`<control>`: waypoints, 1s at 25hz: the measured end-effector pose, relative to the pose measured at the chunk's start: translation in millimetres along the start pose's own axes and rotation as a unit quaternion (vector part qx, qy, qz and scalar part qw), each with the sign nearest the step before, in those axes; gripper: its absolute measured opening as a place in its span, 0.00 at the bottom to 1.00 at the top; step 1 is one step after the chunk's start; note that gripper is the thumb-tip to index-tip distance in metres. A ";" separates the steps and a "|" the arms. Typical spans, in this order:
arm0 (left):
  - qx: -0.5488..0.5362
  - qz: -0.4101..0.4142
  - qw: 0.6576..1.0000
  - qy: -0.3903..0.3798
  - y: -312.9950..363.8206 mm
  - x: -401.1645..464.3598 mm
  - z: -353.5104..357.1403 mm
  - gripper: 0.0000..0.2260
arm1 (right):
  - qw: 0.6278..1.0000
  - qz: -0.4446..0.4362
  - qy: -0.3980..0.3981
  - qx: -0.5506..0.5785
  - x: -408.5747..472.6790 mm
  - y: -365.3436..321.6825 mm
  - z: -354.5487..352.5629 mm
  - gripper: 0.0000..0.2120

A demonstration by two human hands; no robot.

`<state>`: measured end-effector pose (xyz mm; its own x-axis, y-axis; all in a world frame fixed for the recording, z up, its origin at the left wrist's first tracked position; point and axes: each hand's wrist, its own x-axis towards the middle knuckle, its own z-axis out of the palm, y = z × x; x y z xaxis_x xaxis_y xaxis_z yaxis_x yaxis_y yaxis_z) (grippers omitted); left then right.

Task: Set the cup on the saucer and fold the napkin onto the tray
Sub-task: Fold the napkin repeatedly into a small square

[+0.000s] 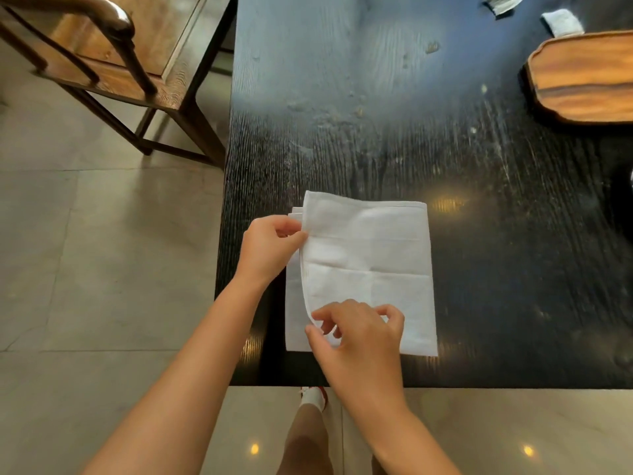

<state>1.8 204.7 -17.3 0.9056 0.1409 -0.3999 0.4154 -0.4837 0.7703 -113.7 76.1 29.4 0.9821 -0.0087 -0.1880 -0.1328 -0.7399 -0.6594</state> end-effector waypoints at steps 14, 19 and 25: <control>0.068 0.049 0.992 0.094 -41.1 2.2 10.9 0.08 | 0.977 -0.117 -0.032 -0.176 -5.2 28.8 76.0 0.07; 0.130 0.125 0.979 0.097 -48.5 -1.3 12.0 0.16 | 0.962 -0.203 -0.034 -0.182 -8.8 63.3 77.1 0.09; 0.327 0.191 0.925 0.039 -54.6 0.2 38.0 0.24 | 0.920 -0.272 -0.100 -0.265 -11.5 84.2 71.5 0.19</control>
<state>-23.9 198.4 -78.3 0.9898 -0.0973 -0.1037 -0.0521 -0.9265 0.3728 -145.7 62.0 -76.1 0.8323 0.5451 -0.1006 0.5071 -0.8221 -0.2590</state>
